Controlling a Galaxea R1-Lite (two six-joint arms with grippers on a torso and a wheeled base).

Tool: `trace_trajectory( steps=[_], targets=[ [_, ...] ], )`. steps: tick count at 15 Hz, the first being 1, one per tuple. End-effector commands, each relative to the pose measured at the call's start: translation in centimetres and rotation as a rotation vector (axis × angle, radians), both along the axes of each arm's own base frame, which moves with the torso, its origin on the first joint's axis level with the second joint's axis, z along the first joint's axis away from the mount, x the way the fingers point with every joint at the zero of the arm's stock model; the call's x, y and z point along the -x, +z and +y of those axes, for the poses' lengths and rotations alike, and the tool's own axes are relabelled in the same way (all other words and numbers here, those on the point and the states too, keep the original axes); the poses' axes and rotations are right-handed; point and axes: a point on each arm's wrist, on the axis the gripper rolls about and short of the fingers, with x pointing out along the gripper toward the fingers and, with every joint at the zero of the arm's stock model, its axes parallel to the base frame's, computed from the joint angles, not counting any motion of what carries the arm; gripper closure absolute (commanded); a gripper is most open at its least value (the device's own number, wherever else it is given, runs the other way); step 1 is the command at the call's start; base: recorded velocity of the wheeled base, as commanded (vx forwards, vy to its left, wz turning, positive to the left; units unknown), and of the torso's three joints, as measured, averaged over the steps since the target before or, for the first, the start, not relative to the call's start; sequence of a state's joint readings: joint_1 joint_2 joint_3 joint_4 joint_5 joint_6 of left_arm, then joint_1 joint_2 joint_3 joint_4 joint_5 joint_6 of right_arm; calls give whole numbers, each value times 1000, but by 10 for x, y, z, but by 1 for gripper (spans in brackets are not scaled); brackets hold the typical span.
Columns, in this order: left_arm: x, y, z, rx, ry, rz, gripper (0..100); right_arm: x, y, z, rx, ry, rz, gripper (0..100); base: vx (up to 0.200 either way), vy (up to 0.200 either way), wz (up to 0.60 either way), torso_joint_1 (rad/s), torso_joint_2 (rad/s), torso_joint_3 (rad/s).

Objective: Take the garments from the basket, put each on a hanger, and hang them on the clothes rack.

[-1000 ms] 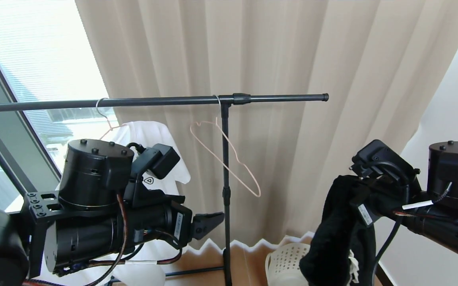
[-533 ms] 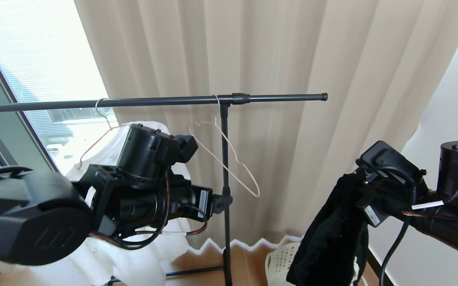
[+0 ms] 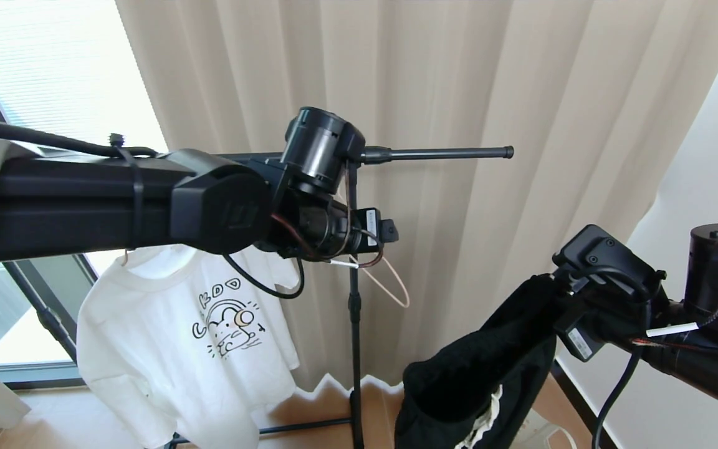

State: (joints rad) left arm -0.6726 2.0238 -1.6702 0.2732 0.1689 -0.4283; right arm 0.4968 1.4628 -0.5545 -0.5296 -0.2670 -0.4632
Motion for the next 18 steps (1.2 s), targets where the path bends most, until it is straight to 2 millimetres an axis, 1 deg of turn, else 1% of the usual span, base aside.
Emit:
trace_trajectory(
  steps=[1, 2, 5, 8, 11, 13, 15, 18],
  targets=[
    [-33, -33, -24, -60, 47, 44, 0, 1, 1, 1, -2, 5, -4, 100, 0, 0, 0, 0, 0, 0],
    [-35, -35, -26, -61, 46, 47, 0, 1, 0, 1, -1, 5, -3, 100, 0, 0, 0, 0, 0, 0],
    [-47, -53, -34, -107, 95, 43, 0, 1, 1, 1, -3, 5, -5, 100, 0, 0, 0, 0, 0, 0],
    [-46, -62, -31, -172, 134, 66, 0, 1, 0, 1, -1, 5, -3, 100, 0, 0, 0, 0, 0, 0],
    [-43, -63, -22, -240, 192, 103, 0, 3, -1, 3, 5, 17, 2, 100, 0, 0, 0, 0, 0, 0],
    [-40, -55, -13, -238, 209, 108, 0, 4, -2, 4, 4, 21, 4, 100, 0, 0, 0, 0, 0, 0],
    [-43, -55, -3, -264, 254, 106, 0, 4, -1, 3, 3, 21, 1, 100, 0, 0, 0, 0, 0, 0],
    [-47, -56, 2, -268, 277, 98, 0, 5, -2, 3, 5, 21, 5, 100, 0, 0, 0, 0, 0, 0]
  ],
)
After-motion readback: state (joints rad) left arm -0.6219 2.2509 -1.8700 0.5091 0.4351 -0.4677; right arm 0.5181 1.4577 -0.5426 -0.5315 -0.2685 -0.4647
